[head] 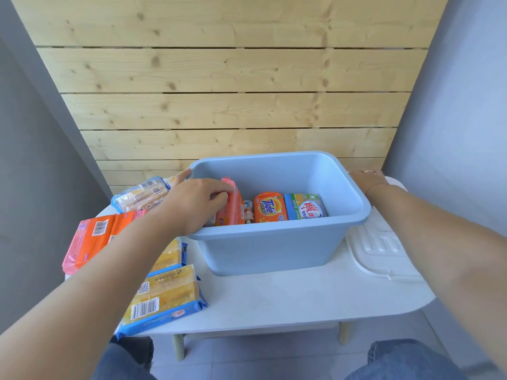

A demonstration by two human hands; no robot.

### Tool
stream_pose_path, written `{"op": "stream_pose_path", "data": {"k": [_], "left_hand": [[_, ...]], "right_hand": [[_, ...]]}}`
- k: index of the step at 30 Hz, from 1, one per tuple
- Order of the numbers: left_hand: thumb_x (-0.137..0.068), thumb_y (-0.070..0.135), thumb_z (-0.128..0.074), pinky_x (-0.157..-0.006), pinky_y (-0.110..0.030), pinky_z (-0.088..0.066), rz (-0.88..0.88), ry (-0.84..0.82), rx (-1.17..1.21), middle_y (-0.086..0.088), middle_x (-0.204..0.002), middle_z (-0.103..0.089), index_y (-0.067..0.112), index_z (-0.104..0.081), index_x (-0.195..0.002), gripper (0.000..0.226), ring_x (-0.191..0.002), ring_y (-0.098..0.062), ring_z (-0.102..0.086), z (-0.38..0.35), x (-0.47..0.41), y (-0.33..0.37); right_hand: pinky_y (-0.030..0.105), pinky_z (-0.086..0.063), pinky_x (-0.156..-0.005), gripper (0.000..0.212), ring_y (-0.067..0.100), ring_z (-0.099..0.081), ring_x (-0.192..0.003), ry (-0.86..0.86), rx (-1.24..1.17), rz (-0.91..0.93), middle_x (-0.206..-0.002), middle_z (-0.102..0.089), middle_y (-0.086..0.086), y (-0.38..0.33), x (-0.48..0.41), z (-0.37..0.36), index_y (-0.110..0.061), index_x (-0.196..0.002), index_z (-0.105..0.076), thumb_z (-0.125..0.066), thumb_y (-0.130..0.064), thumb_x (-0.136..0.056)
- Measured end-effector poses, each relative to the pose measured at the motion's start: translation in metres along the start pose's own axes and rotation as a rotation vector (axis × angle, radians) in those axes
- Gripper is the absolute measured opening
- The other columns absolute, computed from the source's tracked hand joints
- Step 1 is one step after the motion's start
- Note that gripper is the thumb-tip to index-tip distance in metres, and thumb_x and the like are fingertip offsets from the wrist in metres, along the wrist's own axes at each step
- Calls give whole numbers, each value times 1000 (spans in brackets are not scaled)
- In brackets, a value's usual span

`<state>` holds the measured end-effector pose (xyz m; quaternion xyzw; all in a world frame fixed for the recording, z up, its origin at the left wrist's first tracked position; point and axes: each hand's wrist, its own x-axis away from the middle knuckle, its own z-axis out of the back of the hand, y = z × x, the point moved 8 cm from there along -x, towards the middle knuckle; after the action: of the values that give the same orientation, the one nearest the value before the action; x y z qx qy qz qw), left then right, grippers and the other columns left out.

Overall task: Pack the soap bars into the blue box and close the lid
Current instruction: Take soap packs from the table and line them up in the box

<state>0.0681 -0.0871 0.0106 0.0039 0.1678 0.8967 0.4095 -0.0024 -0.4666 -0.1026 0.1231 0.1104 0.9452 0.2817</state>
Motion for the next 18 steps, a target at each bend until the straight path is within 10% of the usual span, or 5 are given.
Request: {"op": "stream_pose_path", "data": {"k": [3,6,14,18], "left_hand": [[-96,25,-34,-118,-39,-2,2,2,2,10,-99,-69,35,-61,-113,33,-105,-14,-56,0,1,-1],[-94,23,-35,-119,-39,-2,4,1,10,22,-75,-64,35,-62,-112,33,-97,-12,-57,-1,1,-3],[-93,24,-35,-119,-39,-3,12,-21,-10,19,-75,-65,38,-59,-115,35,-99,-11,-57,-3,-1,-3],[-93,23,-35,-119,-40,0,12,-40,-22,10,-112,-67,37,-57,-119,37,-113,-13,-54,-4,-1,-2]], "right_hand": [[41,-26,-104,32,23,-48,-122,81,56,16,-123,-58,-1,-2,7,11,-30,-112,-50,-45,-28,-80],[42,-28,-105,29,25,-51,-118,140,-12,-26,-119,-59,1,8,23,25,-31,-106,-52,-49,-31,-78],[41,-37,-104,64,35,-47,-121,795,-897,-211,-129,-55,16,41,119,169,-15,-138,-42,-61,-41,-82],[34,-55,-77,41,21,-67,-88,487,-1343,180,-110,-67,10,-50,144,218,-15,-120,-54,-59,-39,-87]]}}
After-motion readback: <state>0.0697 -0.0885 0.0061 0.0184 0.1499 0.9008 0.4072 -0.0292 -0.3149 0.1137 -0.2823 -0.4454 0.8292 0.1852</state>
